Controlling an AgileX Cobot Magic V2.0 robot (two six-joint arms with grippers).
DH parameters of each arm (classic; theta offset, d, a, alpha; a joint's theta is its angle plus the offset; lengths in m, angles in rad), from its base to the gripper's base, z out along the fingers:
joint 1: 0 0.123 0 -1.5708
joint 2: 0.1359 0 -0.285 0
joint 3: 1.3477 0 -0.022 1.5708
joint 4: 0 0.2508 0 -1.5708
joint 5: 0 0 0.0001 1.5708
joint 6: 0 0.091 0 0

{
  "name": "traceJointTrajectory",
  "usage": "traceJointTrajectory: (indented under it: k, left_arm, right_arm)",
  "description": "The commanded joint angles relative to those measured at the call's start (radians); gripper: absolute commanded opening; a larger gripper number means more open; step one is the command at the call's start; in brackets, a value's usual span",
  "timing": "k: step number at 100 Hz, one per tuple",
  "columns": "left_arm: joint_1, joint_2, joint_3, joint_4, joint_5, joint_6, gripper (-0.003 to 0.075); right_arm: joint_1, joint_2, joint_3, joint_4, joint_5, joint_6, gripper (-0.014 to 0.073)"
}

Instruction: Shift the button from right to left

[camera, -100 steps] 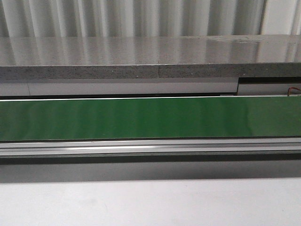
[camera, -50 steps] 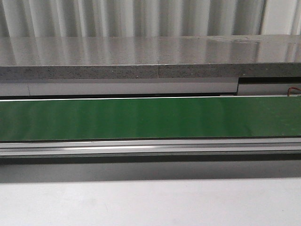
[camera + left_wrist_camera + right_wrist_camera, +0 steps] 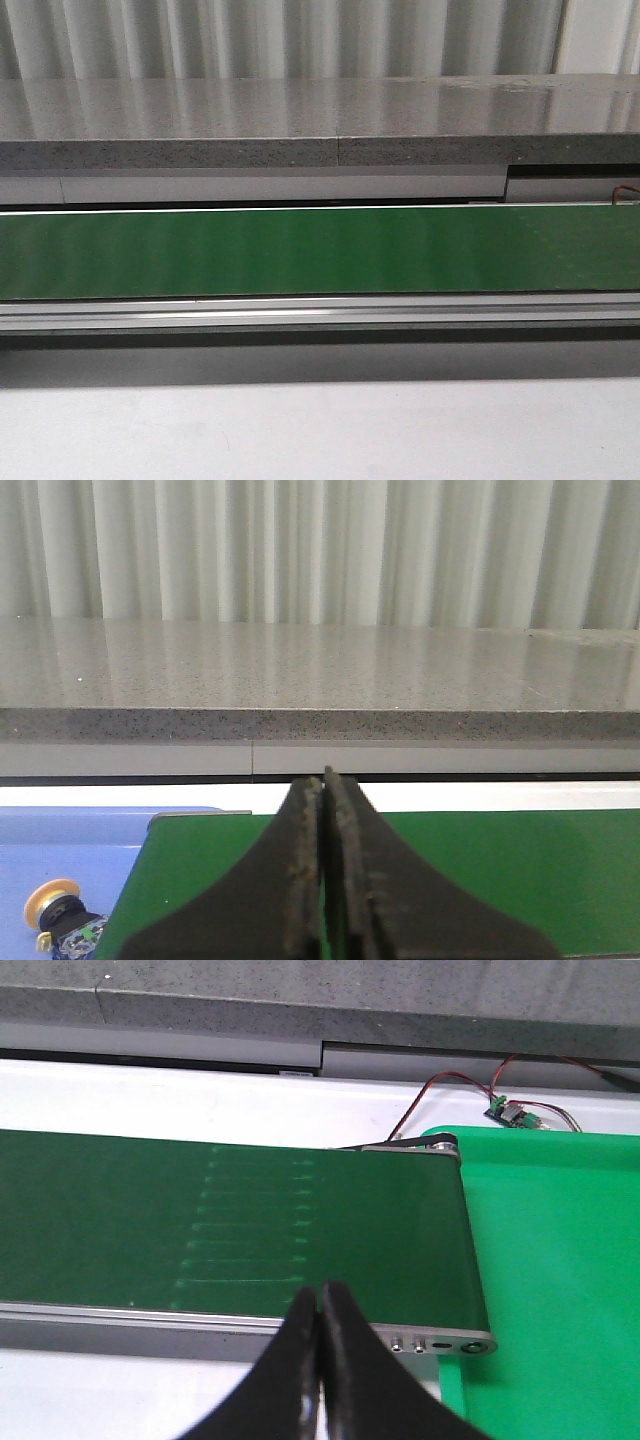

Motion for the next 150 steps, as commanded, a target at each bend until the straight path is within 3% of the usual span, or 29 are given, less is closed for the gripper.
traceJointTrajectory:
  k: [1, 124, 150]
  left_arm:
    - [0.002, -0.036, 0.026, -0.001, -0.085, 0.001, -0.002]
    - [0.002, -0.036, 0.026, -0.001, -0.081, 0.001, -0.002]
    - [0.002, -0.036, 0.026, -0.001, -0.081, 0.001, -0.002]
  right_arm:
    - [0.0, 0.003, -0.023, 0.014, -0.071, -0.01, -0.0067]
    - [0.0, 0.003, -0.023, 0.017, -0.072, -0.01, -0.0067]
    - [0.07, 0.003, 0.049, 0.043, -0.23, -0.01, -0.0067]
